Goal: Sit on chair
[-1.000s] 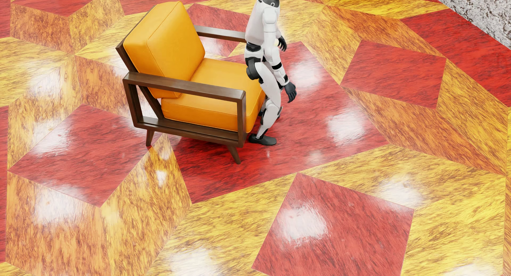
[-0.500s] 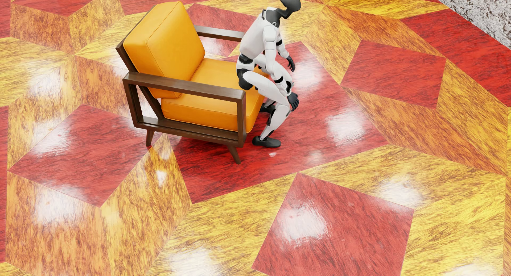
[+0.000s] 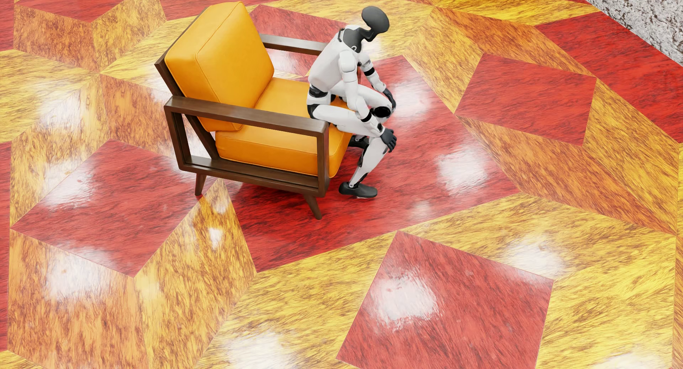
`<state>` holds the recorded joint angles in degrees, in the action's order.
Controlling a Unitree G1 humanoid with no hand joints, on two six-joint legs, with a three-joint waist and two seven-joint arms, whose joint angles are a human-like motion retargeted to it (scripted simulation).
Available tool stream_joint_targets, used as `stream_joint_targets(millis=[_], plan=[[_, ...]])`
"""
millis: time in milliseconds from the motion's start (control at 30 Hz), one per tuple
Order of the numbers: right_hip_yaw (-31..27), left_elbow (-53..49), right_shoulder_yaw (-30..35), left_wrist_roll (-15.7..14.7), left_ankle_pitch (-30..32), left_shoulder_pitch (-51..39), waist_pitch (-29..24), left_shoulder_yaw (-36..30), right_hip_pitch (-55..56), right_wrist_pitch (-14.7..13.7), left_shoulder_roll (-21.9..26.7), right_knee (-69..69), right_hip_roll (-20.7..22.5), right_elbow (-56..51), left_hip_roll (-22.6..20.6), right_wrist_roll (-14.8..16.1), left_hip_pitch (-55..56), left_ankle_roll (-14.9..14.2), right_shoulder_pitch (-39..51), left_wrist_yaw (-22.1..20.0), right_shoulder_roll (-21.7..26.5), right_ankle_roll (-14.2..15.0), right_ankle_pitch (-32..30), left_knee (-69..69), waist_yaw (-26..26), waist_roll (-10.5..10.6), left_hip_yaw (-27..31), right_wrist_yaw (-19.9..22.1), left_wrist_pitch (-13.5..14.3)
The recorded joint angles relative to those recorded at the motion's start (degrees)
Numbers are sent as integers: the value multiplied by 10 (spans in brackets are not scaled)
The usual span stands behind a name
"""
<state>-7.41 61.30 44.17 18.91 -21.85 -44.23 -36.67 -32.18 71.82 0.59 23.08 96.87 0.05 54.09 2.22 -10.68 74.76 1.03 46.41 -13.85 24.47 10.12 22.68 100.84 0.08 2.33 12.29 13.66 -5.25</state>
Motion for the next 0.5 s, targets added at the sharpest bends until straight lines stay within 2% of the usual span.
stream_joint_targets(millis=[200, 333, 500], plan=[[-1, -25, -11, 3, 10, 51, 16, 16, -16, 14, -11, 27, -4, 8, -2, -15, -22, 1, -66, 31, -4, -8, -26, 23, -3, 0, -4, -24, 1], [-2, -48, -18, 21, 6, 81, 35, 17, -26, 27, -12, 51, -8, 34, -7, -7, -35, 3, -94, 85, -14, -16, -25, 39, -2, -4, -6, -52, -9], [-3, -16, -21, 1, 10, 94, 46, 31, -44, 29, -32, 73, -9, 62, -7, 21, -52, 1, -114, 77, -27, -32, -26, 55, 1, -7, -11, -29, -12]])
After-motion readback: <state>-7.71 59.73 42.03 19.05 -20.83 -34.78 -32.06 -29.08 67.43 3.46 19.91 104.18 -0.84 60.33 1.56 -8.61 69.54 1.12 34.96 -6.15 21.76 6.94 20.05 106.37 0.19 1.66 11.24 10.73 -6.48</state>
